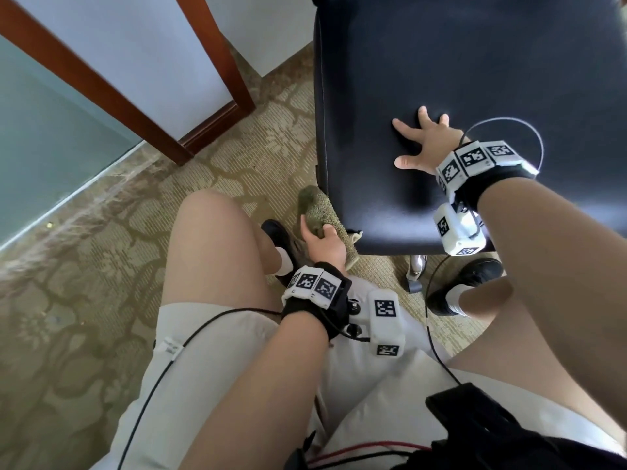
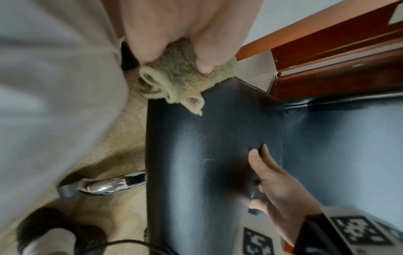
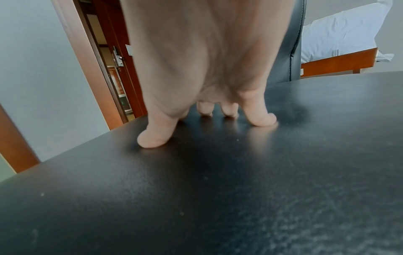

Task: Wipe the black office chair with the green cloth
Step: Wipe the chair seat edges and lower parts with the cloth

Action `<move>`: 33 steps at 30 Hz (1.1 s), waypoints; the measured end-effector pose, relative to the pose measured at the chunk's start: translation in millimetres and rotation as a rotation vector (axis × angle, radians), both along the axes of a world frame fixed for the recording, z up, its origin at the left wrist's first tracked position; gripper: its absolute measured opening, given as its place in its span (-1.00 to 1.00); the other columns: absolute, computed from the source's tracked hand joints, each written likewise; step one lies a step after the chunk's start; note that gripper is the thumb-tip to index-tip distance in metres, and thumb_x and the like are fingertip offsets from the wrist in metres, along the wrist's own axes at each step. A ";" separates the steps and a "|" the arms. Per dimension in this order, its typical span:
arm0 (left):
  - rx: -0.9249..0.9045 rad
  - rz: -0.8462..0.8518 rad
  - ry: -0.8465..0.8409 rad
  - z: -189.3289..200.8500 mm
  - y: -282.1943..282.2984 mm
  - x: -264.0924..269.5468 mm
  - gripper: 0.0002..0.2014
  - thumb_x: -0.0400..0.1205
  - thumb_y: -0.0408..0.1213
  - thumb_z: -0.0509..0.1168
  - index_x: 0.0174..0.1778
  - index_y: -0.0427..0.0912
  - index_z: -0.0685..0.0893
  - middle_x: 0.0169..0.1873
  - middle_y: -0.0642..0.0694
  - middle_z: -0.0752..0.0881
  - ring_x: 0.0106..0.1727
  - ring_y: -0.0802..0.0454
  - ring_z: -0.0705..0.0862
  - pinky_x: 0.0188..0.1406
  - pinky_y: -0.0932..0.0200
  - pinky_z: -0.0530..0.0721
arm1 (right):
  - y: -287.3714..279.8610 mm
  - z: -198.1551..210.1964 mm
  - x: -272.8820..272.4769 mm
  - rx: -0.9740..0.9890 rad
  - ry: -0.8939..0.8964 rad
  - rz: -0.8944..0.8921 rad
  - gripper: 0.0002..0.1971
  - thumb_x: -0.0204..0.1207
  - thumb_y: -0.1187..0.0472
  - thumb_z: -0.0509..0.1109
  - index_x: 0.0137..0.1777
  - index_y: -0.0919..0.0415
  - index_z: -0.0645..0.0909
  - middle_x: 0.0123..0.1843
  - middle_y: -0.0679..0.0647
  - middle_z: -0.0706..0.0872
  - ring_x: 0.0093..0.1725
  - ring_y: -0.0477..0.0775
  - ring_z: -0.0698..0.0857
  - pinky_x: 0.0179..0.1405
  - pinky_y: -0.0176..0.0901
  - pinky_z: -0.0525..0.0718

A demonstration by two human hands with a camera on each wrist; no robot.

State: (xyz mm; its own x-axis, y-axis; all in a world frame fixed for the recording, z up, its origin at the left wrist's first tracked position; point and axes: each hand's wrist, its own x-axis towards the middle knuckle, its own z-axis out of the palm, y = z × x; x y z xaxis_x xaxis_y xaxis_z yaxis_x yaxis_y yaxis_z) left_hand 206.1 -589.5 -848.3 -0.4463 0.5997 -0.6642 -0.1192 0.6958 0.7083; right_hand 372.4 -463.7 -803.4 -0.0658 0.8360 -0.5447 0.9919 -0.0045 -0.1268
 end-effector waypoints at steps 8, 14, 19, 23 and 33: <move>0.123 -0.254 0.237 14.7 40.3 5.5 -0.47 0.71 -0.29 0.12 0.62 0.04 0.20 0.51 -0.28 0.31 0.52 -0.25 0.31 0.52 -0.05 0.26 | 1.9 -1.9 2.0 0.017 0.029 -0.012 -0.29 0.58 -0.13 0.26 0.62 -0.27 -0.06 0.70 0.02 -0.14 0.64 0.34 -0.09 0.44 0.20 0.31; 0.093 -0.389 0.258 16.1 101.6 -4.4 -0.49 0.72 -0.30 0.10 0.61 -0.03 0.20 0.48 -0.27 0.40 0.45 -0.22 0.44 0.38 0.12 0.37 | 4.9 -1.9 1.6 -0.007 0.014 -0.004 -0.29 0.59 -0.13 0.26 0.62 -0.28 -0.09 0.70 0.02 -0.17 0.65 0.32 -0.10 0.45 0.21 0.31; 0.021 -0.438 0.310 20.4 141.2 -6.4 -0.49 0.76 -0.22 0.04 0.64 0.02 0.10 0.53 -0.26 0.34 0.48 -0.19 0.40 0.33 0.15 0.29 | 7.0 -6.8 0.1 -0.018 -0.020 0.005 -0.29 0.60 -0.15 0.22 0.62 -0.29 -0.13 0.69 0.01 -0.21 0.64 0.34 -0.12 0.44 0.31 0.35; -0.031 -0.509 0.326 36.6 178.6 -12.2 -0.50 0.77 -0.22 0.00 0.65 -0.10 0.06 0.54 -0.22 0.36 0.53 -0.16 0.34 0.32 0.22 0.16 | 8.1 -7.2 -2.8 -0.027 -0.016 -0.012 -0.28 0.60 -0.16 0.22 0.61 -0.30 -0.14 0.69 0.00 -0.22 0.64 0.33 -0.13 0.41 0.34 0.38; -0.060 -0.615 0.166 12.4 180.1 -38.1 -0.36 0.67 -0.11 0.22 0.64 -0.12 0.14 0.46 -0.24 0.46 0.41 -0.26 0.50 0.43 -0.14 0.46 | 41.9 21.3 -0.4 0.121 0.021 -0.149 -0.39 0.61 -0.12 0.21 0.62 -0.11 0.13 0.60 0.15 0.21 0.55 0.29 0.26 0.37 0.23 0.40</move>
